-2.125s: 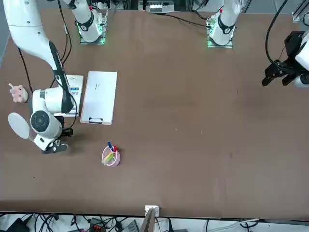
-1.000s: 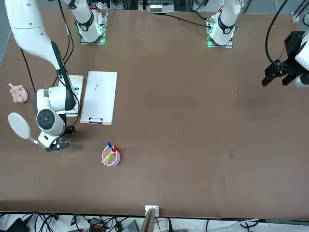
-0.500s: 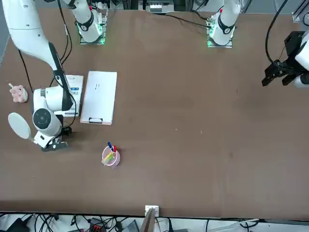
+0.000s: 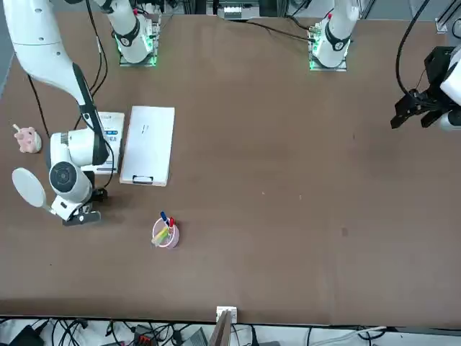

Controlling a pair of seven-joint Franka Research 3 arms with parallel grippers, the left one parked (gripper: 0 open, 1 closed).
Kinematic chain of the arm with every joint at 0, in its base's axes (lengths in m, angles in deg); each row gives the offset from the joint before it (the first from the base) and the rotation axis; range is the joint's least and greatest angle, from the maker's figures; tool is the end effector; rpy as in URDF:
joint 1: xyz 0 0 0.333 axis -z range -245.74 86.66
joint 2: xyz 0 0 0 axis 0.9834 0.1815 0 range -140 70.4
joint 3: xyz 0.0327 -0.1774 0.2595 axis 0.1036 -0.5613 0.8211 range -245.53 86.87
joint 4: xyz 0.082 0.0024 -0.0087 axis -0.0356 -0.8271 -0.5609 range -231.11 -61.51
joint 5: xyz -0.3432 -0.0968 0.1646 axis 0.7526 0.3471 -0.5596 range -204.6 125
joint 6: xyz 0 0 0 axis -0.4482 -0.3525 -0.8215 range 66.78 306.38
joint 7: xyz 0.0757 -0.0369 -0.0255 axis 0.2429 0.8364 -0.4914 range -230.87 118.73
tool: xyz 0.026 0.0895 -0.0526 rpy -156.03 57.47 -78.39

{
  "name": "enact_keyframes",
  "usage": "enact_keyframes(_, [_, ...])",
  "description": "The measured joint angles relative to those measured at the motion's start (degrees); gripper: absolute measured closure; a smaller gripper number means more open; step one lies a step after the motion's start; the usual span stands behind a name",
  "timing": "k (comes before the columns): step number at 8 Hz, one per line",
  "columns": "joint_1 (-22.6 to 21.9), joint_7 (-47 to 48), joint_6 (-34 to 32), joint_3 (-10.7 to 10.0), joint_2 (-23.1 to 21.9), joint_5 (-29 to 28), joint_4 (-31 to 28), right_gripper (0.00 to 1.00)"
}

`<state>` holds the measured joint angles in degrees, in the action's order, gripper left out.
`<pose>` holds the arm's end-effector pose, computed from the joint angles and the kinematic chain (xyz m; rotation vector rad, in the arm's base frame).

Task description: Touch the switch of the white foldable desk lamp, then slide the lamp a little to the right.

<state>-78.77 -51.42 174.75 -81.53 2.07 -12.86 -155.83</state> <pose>0.6535 -0.0402 0.1945 2.7716 0.2964 -0.1093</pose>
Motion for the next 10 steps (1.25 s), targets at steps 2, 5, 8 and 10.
enact_keyframes(2, [-0.1,0.0,0.0,0.2,0.0,0.0,0.0,0.01])
enact_keyframes(5, [-0.3,0.0,0.0,0.5,0.0,0.0,0.0,0.01])
enact_keyframes(8, [-0.3,0.0,0.0,0.5,0.0,0.0,0.0,0.01])
enact_keyframes(10, [-0.3,-0.1,0.1,0.5,0.1,0.0,0.0,0.01])
